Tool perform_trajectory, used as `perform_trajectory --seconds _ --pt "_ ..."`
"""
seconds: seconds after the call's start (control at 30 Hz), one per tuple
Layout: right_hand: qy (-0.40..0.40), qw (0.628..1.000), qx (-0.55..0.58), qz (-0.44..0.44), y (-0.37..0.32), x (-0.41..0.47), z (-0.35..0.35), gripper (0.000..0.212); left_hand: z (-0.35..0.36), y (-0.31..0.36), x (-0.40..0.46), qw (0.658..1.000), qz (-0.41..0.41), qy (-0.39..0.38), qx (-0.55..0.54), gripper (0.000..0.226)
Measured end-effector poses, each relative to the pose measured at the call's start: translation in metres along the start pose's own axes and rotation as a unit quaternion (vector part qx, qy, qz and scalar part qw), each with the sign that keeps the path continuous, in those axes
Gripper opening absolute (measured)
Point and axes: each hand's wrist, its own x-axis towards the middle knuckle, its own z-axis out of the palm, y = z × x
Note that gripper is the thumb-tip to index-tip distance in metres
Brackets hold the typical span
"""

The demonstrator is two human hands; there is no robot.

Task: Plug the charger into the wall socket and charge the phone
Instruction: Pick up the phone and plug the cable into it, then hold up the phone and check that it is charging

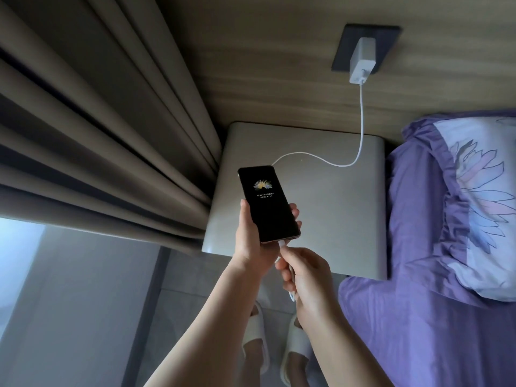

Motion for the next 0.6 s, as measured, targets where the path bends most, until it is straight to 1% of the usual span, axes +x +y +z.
perform_trajectory --seconds 0.1,0.23,0.3,0.47,0.53,0.6 --pt "-0.011 1.0 0.001 -0.026 -0.001 -0.001 -0.002 0.023 0.005 0.004 -0.002 1.0 0.002 -0.013 0.006 0.075" --pt "-0.045 0.998 -0.006 -0.041 -0.004 -0.005 -0.015 0.011 0.009 0.012 -0.012 0.999 -0.002 -0.043 0.025 0.074" --pt "-0.044 0.998 0.021 -0.048 -0.011 -0.007 -0.02 0.014 0.013 0.015 -0.022 0.998 -0.009 -0.054 0.043 0.072" --pt "-0.045 0.987 0.052 -0.145 -0.045 -0.024 -0.017 0.027 0.041 0.03 -0.043 0.997 0.024 -0.07 0.018 0.055" --pt "-0.069 0.982 0.075 -0.157 -0.061 -0.032 -0.014 0.029 0.058 0.041 -0.054 0.997 0.033 -0.07 0.021 0.052" --pt "-0.107 0.976 0.108 -0.159 -0.082 -0.042 -0.01 0.031 0.077 0.053 -0.068 0.994 0.038 -0.086 0.047 0.05"
